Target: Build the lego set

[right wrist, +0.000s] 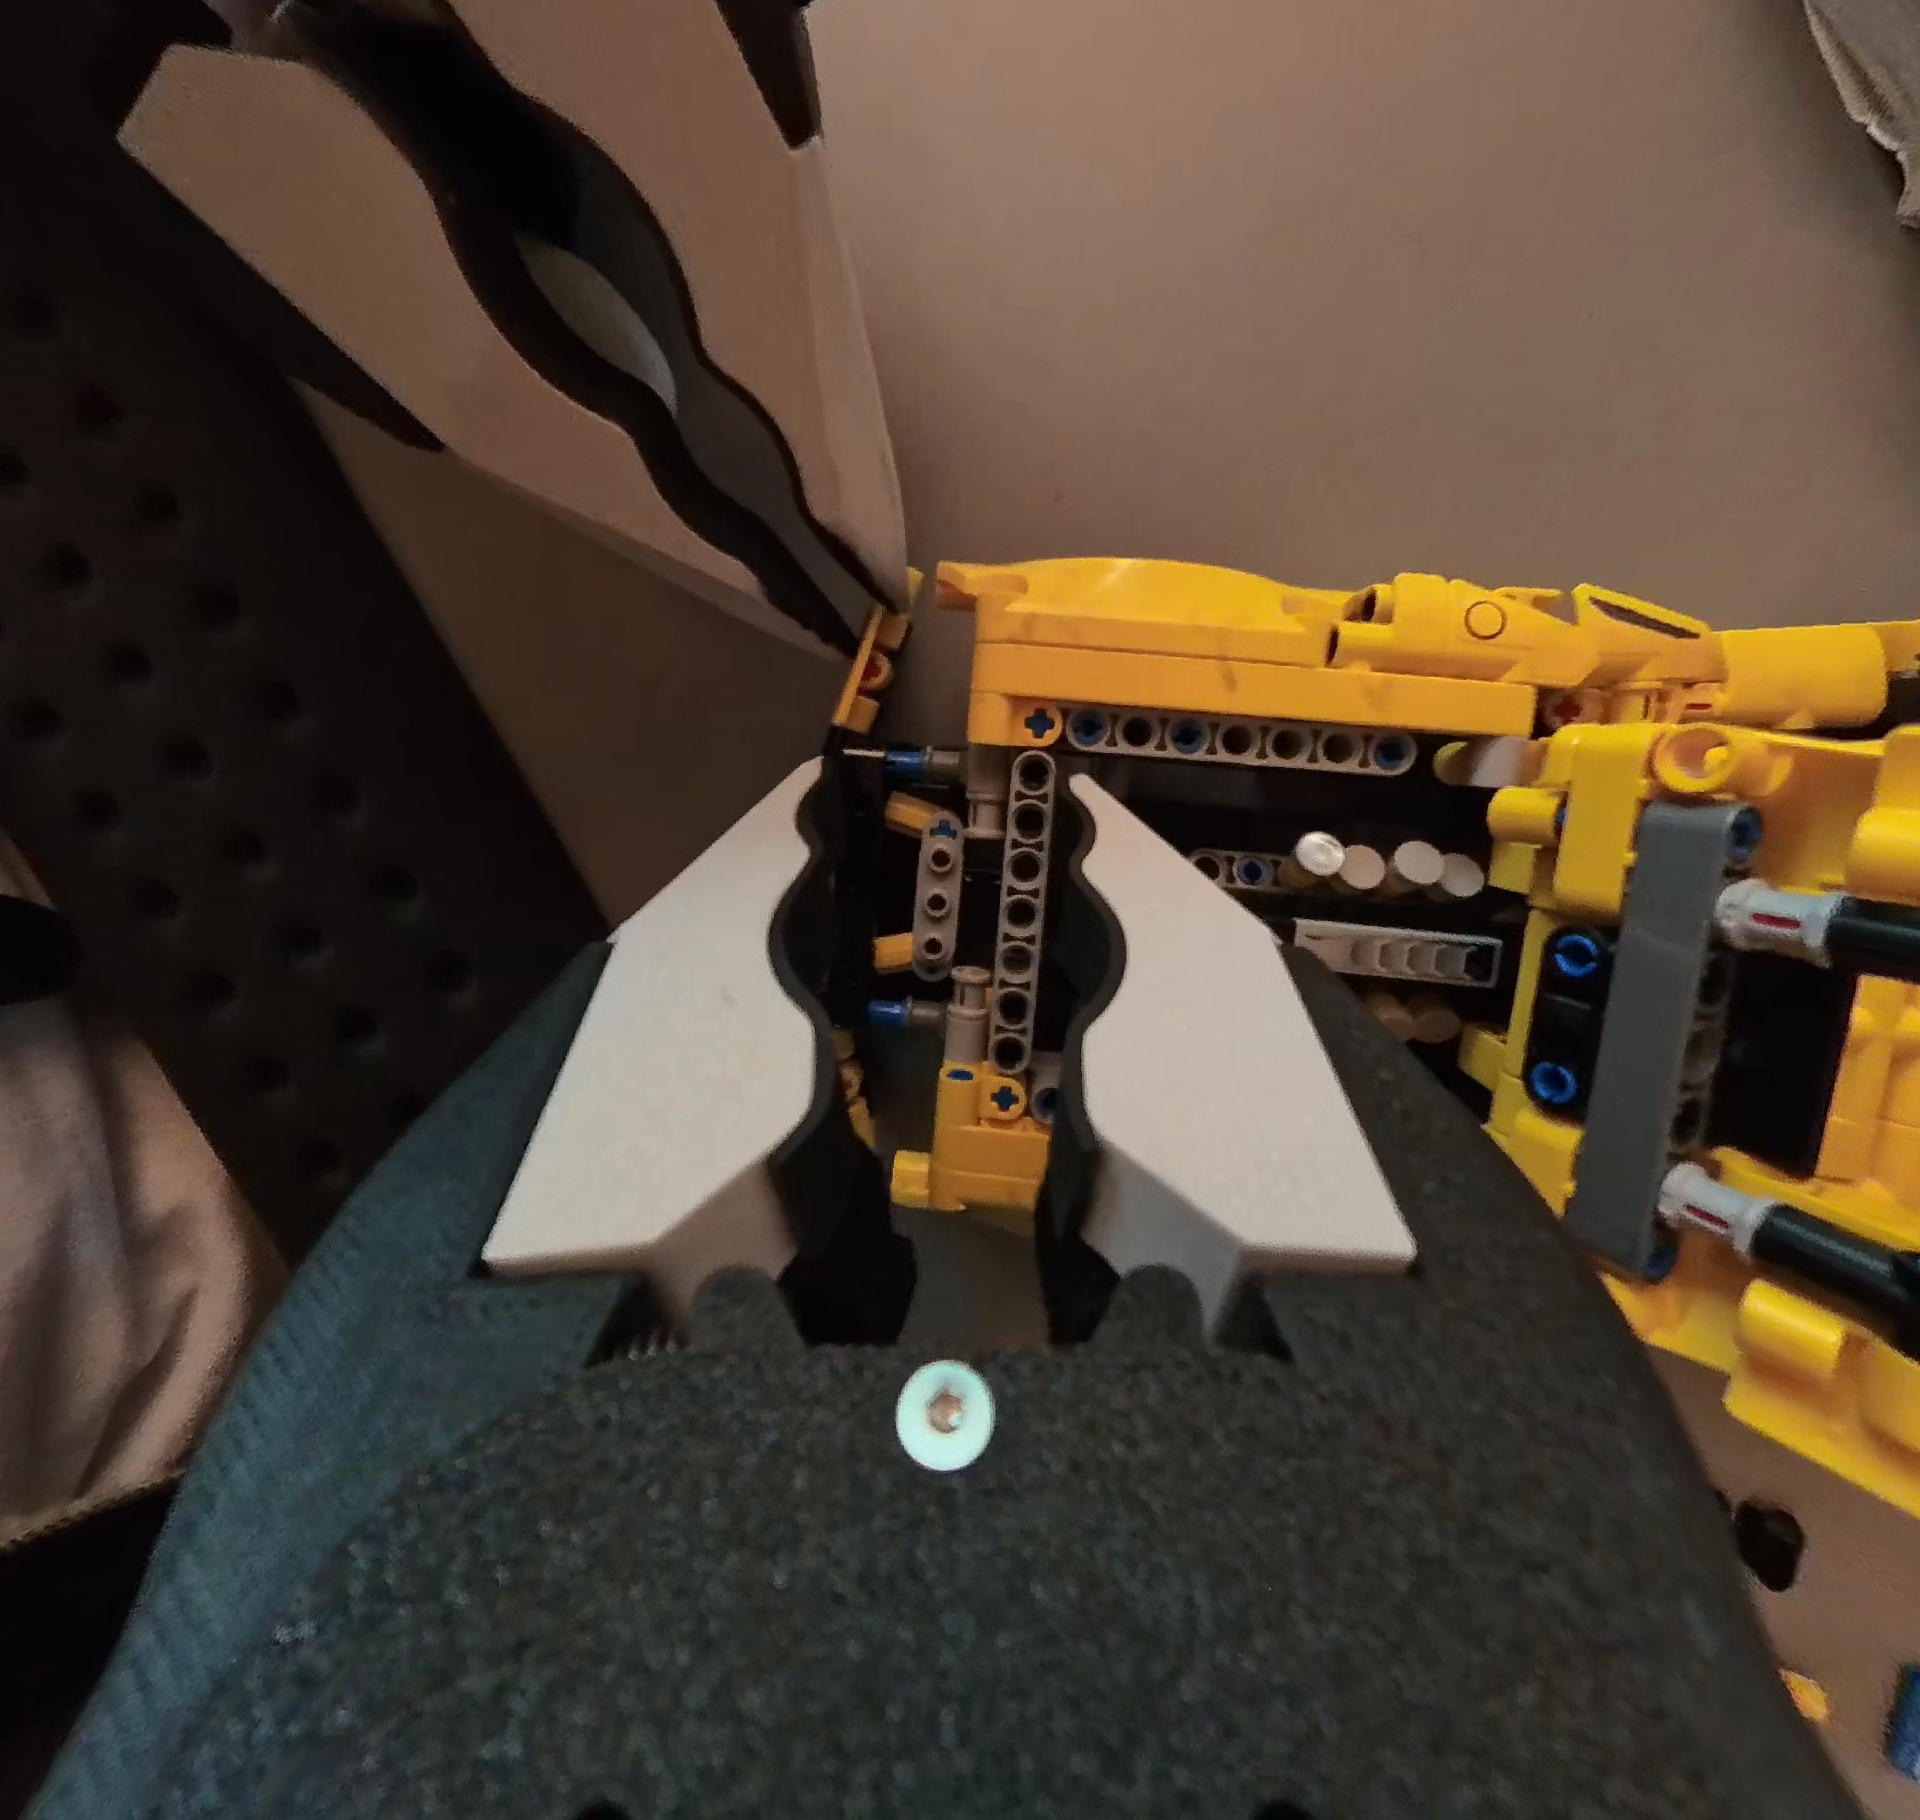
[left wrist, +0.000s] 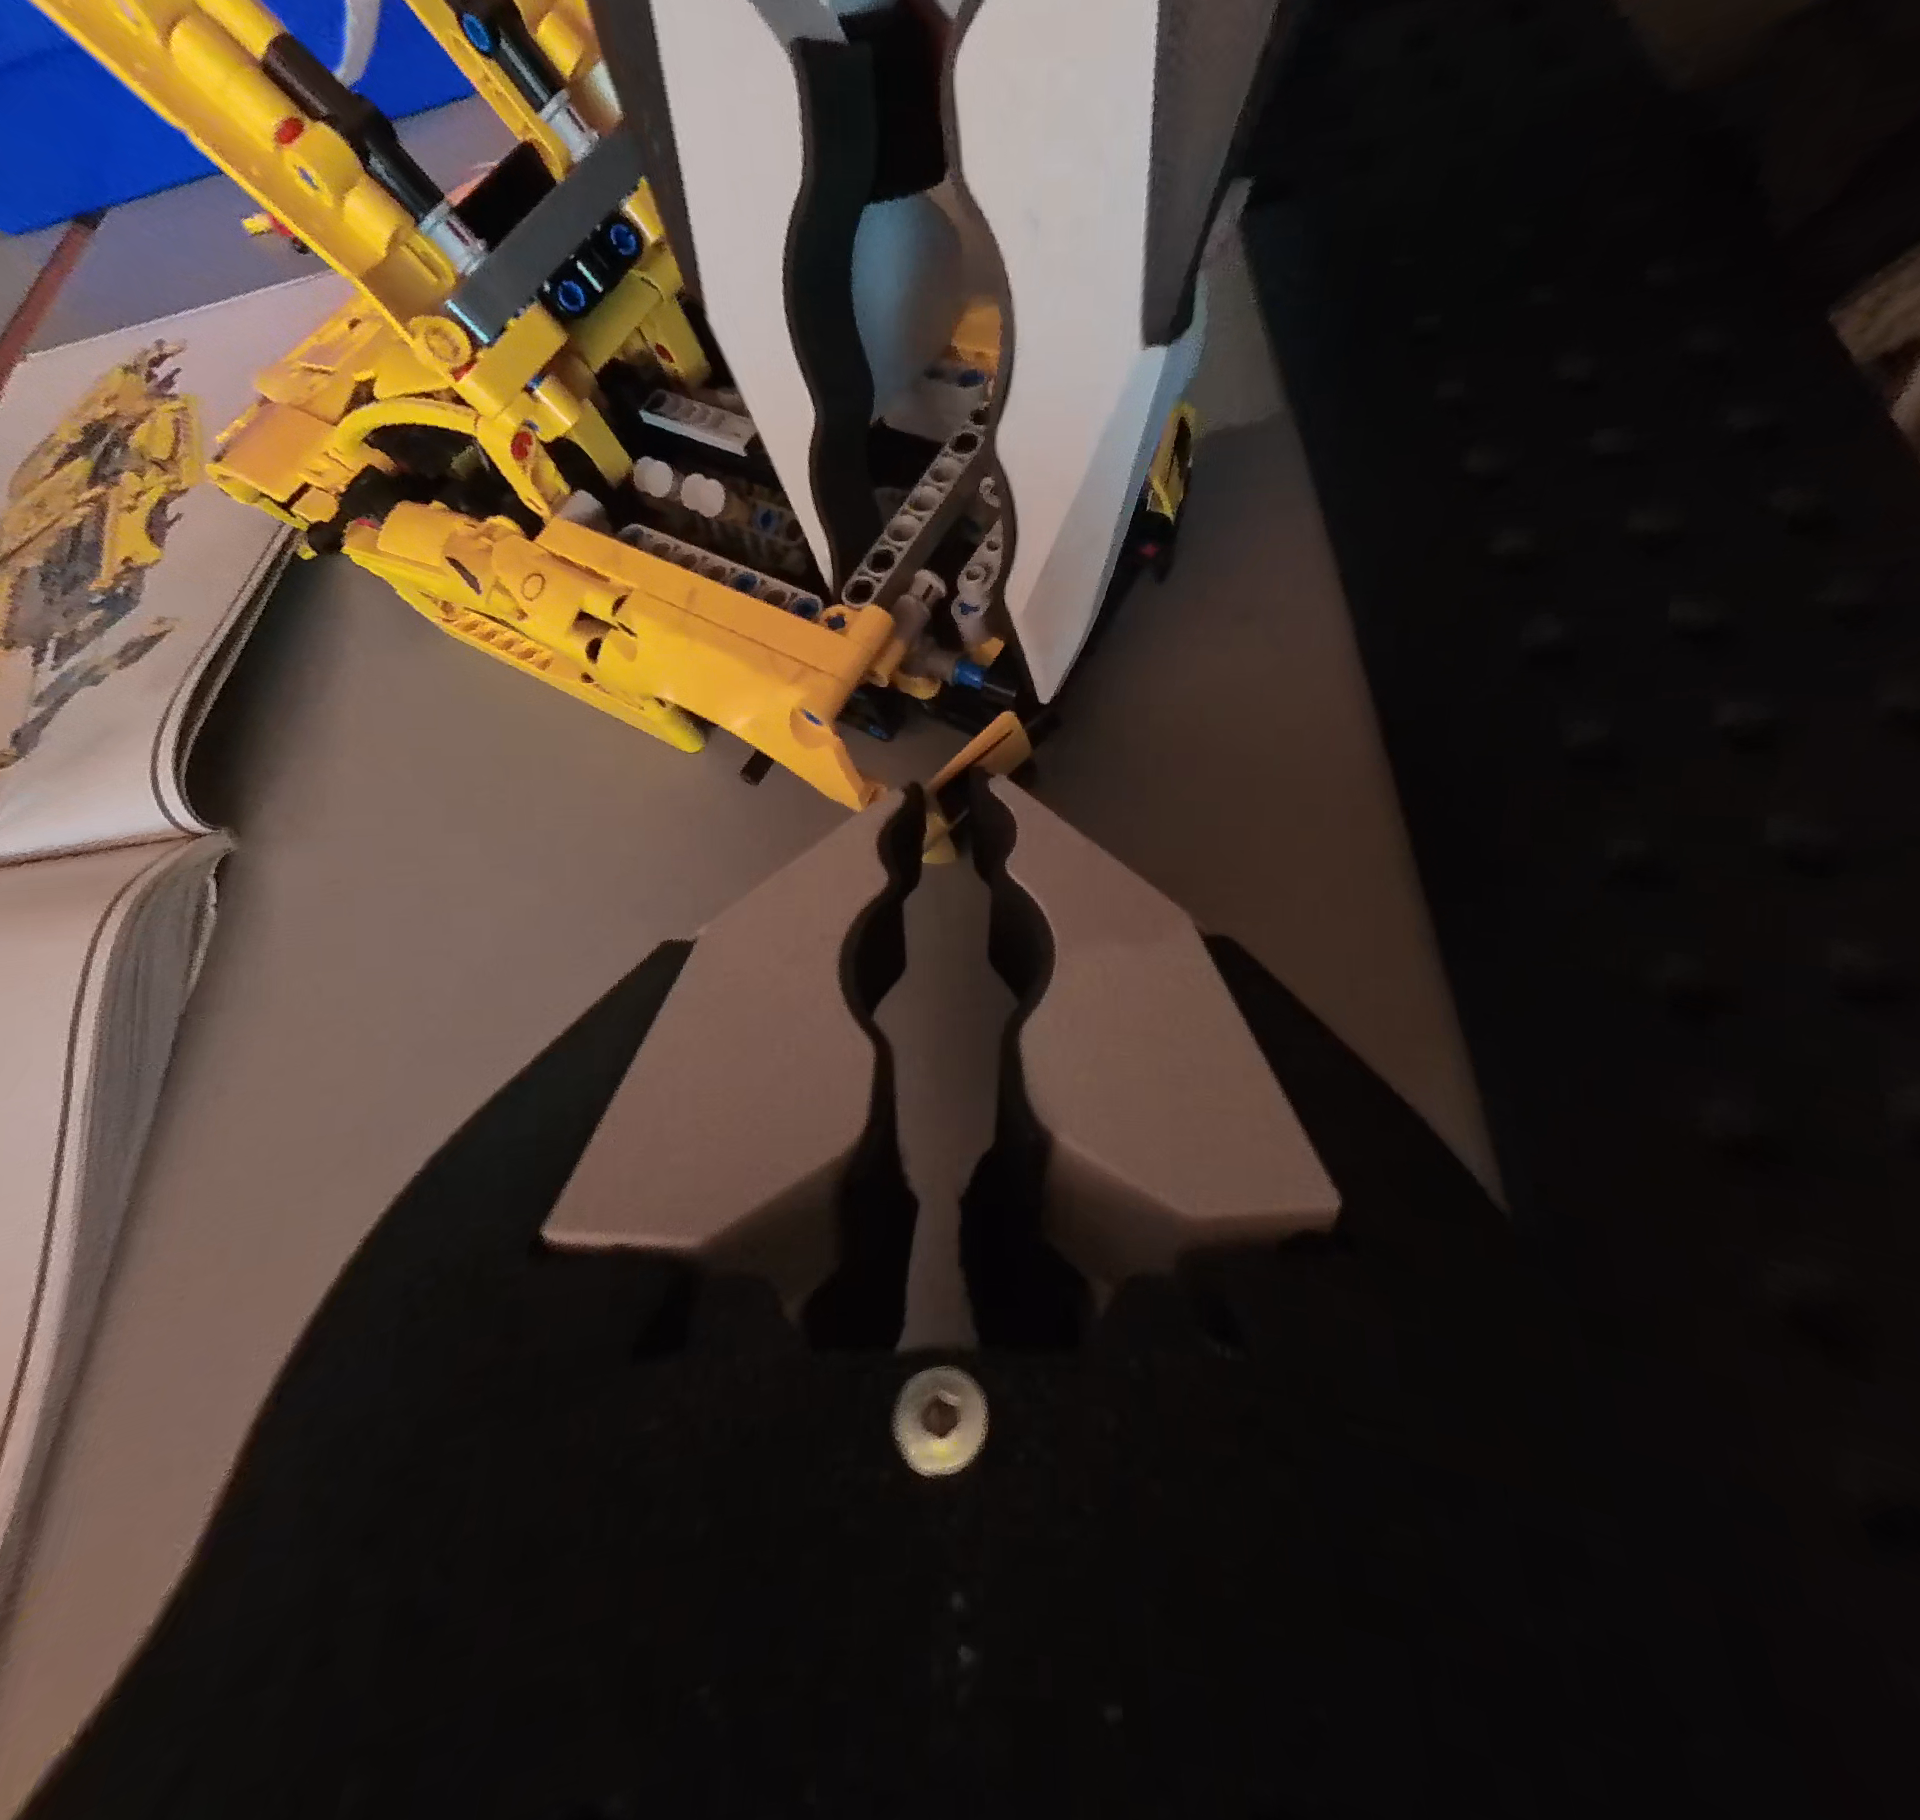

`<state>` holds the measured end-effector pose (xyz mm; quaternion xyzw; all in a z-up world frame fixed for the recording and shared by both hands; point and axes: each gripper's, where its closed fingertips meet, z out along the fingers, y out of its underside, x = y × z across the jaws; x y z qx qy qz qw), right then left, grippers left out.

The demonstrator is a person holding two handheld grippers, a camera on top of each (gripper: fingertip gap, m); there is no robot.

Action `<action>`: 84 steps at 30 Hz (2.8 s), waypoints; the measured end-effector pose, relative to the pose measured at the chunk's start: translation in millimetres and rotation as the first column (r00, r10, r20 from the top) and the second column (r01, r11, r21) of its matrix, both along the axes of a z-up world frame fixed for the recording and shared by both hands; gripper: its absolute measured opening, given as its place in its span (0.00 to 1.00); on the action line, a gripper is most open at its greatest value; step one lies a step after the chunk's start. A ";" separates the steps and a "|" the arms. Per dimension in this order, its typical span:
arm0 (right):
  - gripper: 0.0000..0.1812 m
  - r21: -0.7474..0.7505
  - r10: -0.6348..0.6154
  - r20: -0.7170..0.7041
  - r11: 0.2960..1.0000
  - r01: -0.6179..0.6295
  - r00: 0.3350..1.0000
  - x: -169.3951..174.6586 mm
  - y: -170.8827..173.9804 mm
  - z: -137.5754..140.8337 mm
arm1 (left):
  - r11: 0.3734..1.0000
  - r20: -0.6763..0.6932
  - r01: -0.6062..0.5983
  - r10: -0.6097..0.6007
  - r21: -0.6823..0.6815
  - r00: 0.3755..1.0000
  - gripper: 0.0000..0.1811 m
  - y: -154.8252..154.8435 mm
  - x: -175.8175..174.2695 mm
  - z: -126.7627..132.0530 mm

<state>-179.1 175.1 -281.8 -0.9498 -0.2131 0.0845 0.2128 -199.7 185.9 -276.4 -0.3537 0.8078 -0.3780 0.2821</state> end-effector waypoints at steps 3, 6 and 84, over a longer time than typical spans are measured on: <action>0.23 0.021 -0.004 0.024 1.000 0.004 1.000 0.6 0.0 -0.3 | 1.000 0.002 0.003 -0.003 -0.006 1.000 0.04 0.1 -0.4 0.2; 0.24 0.021 -0.018 0.043 1.000 0.017 0.999 1.1 0.1 -1.1 | 1.000 0.003 0.002 -0.002 0.003 1.000 0.04 -0.3 -0.1 -0.6; 0.22 -0.006 0.082 0.060 0.997 -0.082 0.995 9.3 -37.0 -0.6 | 0.998 -0.025 -0.059 0.058 -0.034 0.998 0.04 -1.4 -0.8 0.4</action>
